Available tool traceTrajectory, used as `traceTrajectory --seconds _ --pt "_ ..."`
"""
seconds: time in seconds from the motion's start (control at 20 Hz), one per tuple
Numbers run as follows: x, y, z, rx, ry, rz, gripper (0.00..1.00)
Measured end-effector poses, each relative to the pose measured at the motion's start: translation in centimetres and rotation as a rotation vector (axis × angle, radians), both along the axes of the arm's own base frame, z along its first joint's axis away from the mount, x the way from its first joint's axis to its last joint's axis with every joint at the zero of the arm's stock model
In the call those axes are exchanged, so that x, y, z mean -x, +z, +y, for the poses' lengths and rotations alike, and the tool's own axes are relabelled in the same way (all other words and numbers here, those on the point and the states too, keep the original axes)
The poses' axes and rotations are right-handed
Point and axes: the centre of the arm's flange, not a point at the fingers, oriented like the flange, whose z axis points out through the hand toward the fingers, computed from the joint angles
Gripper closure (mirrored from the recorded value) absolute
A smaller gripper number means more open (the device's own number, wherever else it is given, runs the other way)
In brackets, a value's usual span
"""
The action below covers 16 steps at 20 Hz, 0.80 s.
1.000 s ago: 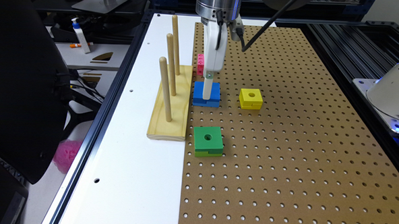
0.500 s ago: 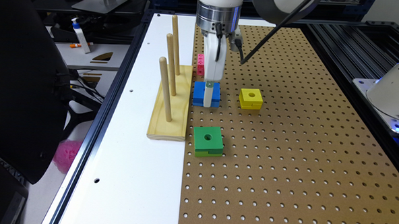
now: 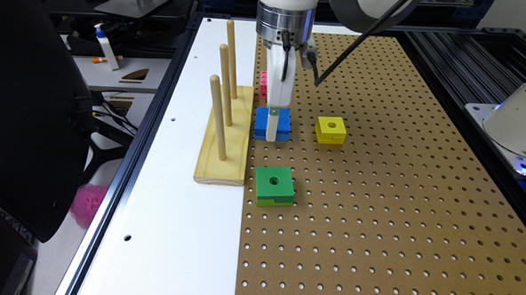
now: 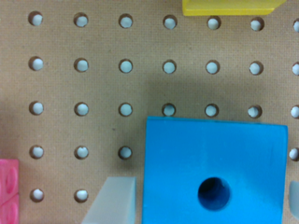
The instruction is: Pick up blue block.
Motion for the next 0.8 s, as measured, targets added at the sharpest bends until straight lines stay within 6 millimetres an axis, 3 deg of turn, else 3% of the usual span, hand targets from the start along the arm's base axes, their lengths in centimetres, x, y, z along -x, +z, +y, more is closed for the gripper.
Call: traceTrajectory --seconds 0.35,0.4,0.8 --pt "-0.6 -1.6 0.2 -0.003 -0.002 -0.003 0.00" --pt "-0.6 -1.6 0.1 -0.003 -0.003 -0.004 1.00" --pt "-0.6 -1.6 0.1 -0.002 -0.003 -0.003 1.00"
